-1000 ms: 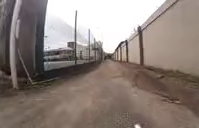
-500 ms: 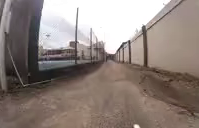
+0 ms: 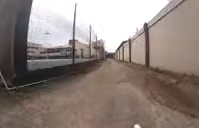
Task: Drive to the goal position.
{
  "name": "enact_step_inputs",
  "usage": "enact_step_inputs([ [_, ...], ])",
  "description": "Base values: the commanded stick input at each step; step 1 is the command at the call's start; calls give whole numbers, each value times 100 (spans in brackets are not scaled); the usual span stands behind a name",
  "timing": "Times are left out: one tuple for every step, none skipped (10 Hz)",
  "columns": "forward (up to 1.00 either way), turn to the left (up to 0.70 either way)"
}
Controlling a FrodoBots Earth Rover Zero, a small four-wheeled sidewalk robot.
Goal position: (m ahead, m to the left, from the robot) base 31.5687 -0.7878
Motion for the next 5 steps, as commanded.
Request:
enact_step_inputs([
  [70, 14],
  [70, 0],
  [70, 0],
  [70, 0],
  [70, 0],
])
